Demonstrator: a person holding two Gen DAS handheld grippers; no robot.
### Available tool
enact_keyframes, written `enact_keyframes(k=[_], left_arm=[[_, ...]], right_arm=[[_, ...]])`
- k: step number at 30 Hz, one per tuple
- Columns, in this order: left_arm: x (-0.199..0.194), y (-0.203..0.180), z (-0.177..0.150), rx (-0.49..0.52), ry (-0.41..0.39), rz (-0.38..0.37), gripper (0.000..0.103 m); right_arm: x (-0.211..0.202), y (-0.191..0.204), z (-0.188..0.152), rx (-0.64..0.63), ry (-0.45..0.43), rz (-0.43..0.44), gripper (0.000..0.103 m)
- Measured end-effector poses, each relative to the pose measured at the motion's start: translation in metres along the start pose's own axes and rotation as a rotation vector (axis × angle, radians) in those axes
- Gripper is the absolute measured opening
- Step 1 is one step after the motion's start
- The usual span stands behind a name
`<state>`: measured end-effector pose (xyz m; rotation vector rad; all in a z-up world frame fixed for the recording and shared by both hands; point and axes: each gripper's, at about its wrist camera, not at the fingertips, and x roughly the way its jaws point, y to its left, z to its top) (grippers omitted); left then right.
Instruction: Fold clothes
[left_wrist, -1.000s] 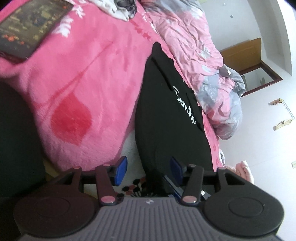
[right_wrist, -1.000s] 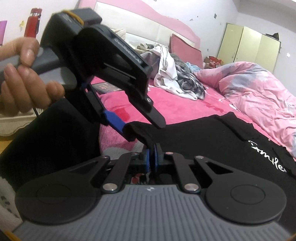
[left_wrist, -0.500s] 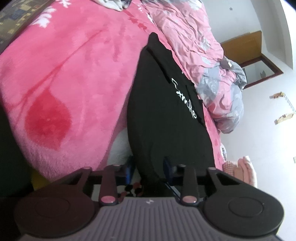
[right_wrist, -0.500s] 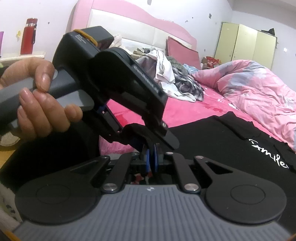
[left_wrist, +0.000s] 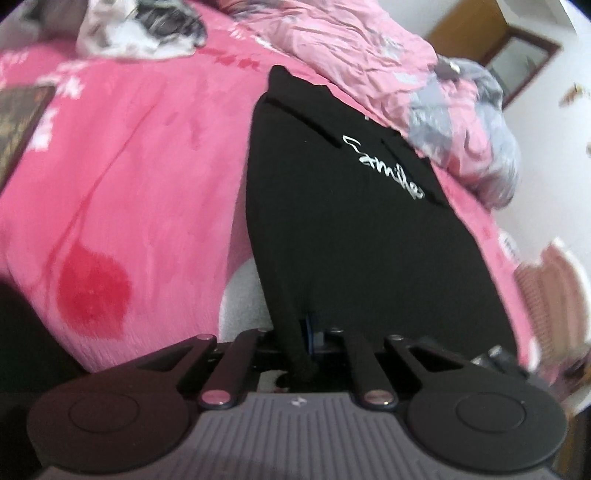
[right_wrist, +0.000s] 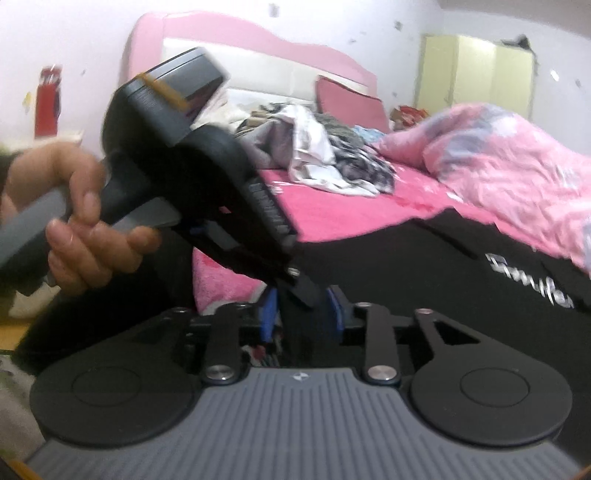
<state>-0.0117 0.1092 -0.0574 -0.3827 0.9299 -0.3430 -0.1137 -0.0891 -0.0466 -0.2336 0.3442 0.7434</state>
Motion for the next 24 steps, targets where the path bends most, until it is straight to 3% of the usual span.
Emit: enact_keyframes(k=[4,9,13,17,22,24], left_arm=[[-0.001,-0.015,-0.002,0.093,-0.002,0.061,0.007],[0.000,-0.028,-0.004,0.157,-0.002,0.113,0.007],[0.001,-0.034,-0.005,0.176,-0.002,0.143,0.007],[0.003,-0.040,-0.006,0.189,-0.006,0.164,0.007],[0.003,-0.040,-0.005,0.183,-0.009,0.168,0.008],[0.003,-0.039,-0.005,0.172,-0.012,0.166,0.008]], right_arm=[[-0.037,-0.052,-0.010,0.214,0.001,-0.086,0.035],[-0.110,-0.136,-0.032,0.441,-0.027,-0.352,0.045],[-0.162,-0.203,-0.057,0.630,0.005,-0.555,0.050],[-0.188,-0.255,-0.093,0.849,0.037,-0.589,0.050],[-0.181,-0.294,-0.126,1.085,0.003,-0.445,0.050],[-0.178,-0.299,-0.133,1.136,-0.011,-0.425,0.049]])
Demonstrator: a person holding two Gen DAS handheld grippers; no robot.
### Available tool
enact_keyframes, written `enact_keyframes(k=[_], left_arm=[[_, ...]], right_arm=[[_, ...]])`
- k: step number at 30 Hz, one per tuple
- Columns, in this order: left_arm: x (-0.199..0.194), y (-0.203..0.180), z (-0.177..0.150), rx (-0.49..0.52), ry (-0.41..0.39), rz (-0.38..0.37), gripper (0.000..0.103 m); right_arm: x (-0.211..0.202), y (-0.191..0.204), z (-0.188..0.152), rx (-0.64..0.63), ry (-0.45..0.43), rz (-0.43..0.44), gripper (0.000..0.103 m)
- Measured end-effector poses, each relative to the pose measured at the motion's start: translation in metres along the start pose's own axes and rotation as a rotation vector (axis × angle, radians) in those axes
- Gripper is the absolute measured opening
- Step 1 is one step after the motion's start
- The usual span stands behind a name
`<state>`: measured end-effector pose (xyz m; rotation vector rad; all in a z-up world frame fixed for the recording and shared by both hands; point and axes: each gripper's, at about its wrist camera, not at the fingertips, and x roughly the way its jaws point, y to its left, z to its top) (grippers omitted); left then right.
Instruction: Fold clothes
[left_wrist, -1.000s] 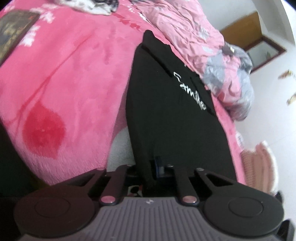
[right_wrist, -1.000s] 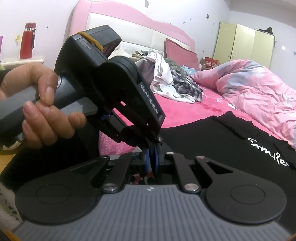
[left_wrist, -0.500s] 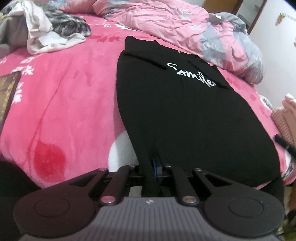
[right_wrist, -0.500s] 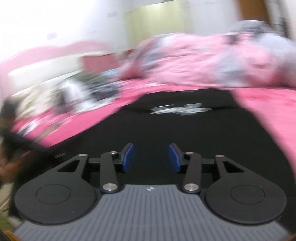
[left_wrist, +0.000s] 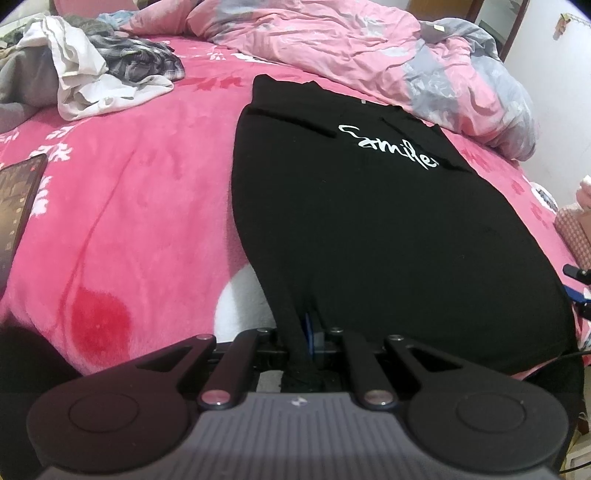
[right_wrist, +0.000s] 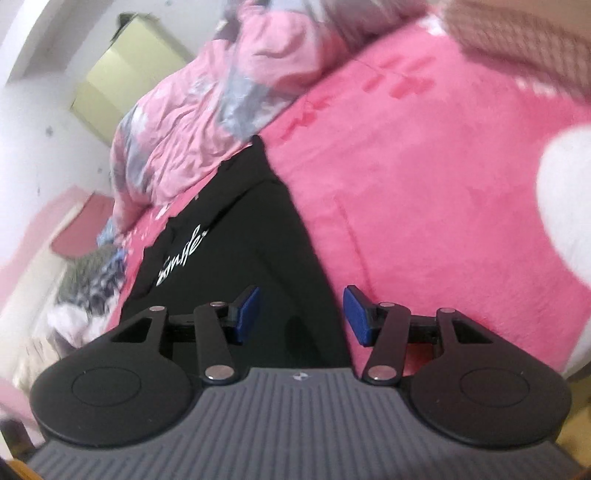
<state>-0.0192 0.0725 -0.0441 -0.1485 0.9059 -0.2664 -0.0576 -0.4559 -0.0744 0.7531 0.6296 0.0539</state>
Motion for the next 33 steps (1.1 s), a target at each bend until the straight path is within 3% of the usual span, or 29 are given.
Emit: enact_keyframes(k=[9,16,24,26,28,33], left_arm=[[0.001,0.006,-0.001,-0.023,-0.010,-0.020,0.008],[0.000,0.008,-0.001,-0.032,-0.016,-0.032,0.008],[0.001,0.010,-0.003,-0.039,-0.023,-0.043,0.008],[0.000,0.010,-0.003,-0.038,-0.025,-0.044,0.008],[0.000,0.009,-0.004,-0.031,-0.026,-0.041,0.008],[0.000,0.005,-0.003,-0.009,-0.019,-0.027,0.009]], right_arm=[[-0.014,-0.010,-0.011,0.103,0.042,0.063,0.043],[-0.026,0.000,-0.026,0.070,0.126,0.065,0.033],[-0.032,0.006,-0.032,0.008,0.179,0.029,0.032],[-0.034,0.005,-0.032,0.009,0.175,0.032,0.028],[-0.035,0.004,-0.032,0.009,0.172,0.035,0.014],[-0.035,0.013,-0.034,-0.028,0.141,0.039,0.007]])
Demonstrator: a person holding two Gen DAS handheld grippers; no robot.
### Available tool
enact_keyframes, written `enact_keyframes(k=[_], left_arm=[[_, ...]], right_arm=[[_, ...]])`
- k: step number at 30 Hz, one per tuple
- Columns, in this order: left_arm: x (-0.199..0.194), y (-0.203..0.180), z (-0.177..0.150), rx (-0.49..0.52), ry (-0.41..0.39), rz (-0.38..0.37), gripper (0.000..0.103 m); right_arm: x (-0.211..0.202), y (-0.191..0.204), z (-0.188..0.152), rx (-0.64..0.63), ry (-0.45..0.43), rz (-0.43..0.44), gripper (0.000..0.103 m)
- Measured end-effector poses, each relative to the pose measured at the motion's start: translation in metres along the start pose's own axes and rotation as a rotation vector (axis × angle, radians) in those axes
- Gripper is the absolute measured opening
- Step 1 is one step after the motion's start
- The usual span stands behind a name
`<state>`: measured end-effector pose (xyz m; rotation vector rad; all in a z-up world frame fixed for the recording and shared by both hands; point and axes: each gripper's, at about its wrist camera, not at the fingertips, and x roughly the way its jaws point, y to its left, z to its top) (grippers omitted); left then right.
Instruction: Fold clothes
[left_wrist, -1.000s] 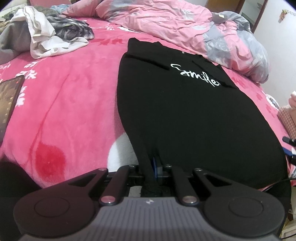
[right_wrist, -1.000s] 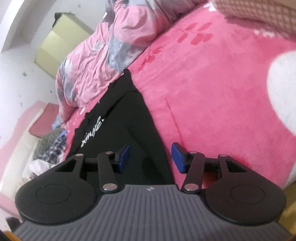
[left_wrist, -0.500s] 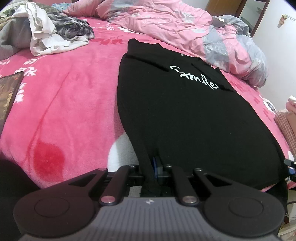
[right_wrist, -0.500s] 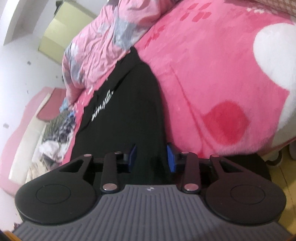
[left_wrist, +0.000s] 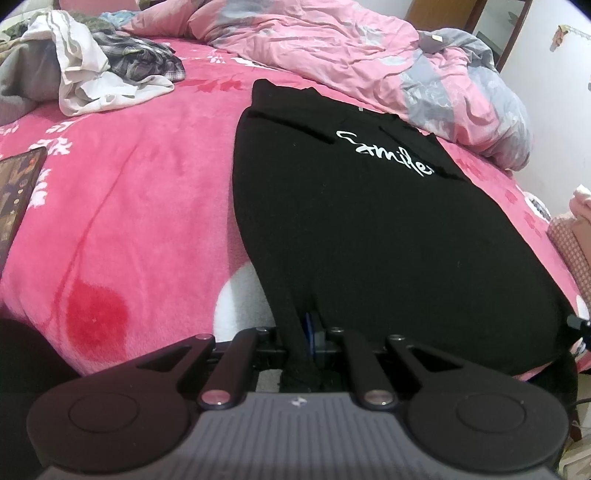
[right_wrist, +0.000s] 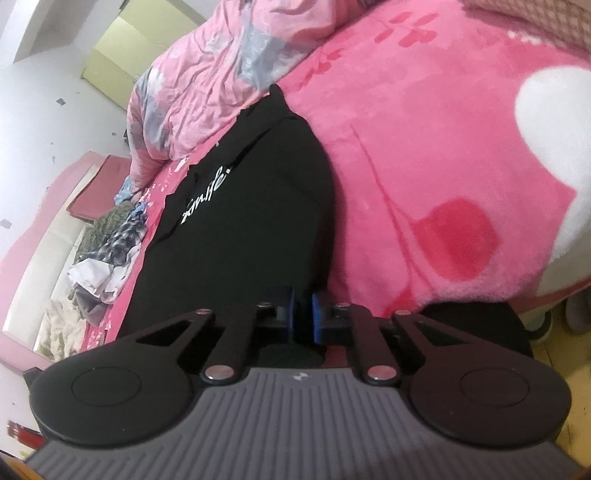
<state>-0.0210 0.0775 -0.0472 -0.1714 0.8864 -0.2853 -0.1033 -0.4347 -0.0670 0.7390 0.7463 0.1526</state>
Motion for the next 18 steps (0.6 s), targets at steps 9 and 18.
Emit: enact_keyframes(k=[9,18], left_arm=[[0.000,-0.015,0.002,0.071,0.025,0.065,0.009],[0.002,-0.039,0.002,0.182,0.031,0.166,0.009]], right_arm=[[0.007,0.004,0.000,-0.012,-0.029,0.013,0.005],[0.010,0.010,-0.001,-0.044,-0.051,0.030,0.004]])
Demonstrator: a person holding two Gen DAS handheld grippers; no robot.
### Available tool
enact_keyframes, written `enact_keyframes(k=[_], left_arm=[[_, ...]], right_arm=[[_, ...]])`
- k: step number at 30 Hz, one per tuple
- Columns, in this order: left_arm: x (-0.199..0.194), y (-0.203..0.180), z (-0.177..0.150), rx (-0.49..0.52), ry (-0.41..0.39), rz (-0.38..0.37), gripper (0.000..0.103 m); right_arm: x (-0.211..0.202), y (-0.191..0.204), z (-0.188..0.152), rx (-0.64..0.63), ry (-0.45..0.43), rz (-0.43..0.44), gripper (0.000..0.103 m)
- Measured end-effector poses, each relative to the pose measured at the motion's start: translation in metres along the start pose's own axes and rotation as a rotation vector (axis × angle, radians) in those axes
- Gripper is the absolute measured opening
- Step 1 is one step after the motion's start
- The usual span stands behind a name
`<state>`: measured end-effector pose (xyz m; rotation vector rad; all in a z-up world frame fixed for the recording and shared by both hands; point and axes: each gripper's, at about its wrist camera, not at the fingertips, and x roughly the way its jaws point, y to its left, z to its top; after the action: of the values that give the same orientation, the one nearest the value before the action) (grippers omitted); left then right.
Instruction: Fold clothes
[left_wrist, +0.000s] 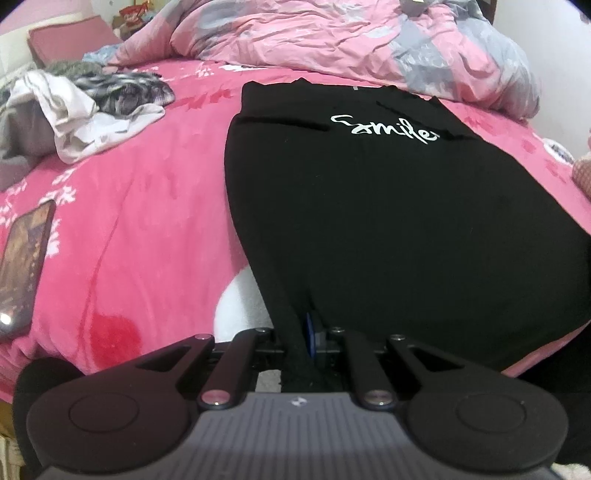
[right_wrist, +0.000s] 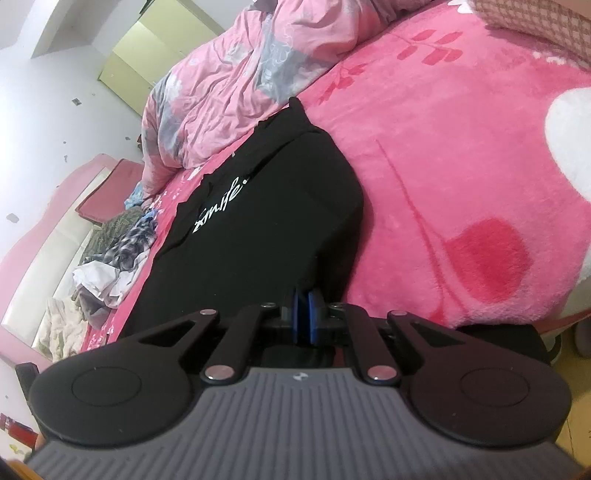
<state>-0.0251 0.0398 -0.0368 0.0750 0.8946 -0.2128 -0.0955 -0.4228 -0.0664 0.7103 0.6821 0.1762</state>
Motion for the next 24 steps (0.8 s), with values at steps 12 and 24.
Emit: enact_keyframes(k=[12,24], left_arm=[[-0.001,-0.015,0.002,0.066,0.014,0.065,0.009],[0.000,-0.020,0.003,0.076,0.022,0.091,0.010]], right_arm=[[0.004,-0.005,-0.003,0.006,-0.023,0.016,0.004],[0.007,-0.011,-0.005,0.019,-0.024,0.025,0.004]])
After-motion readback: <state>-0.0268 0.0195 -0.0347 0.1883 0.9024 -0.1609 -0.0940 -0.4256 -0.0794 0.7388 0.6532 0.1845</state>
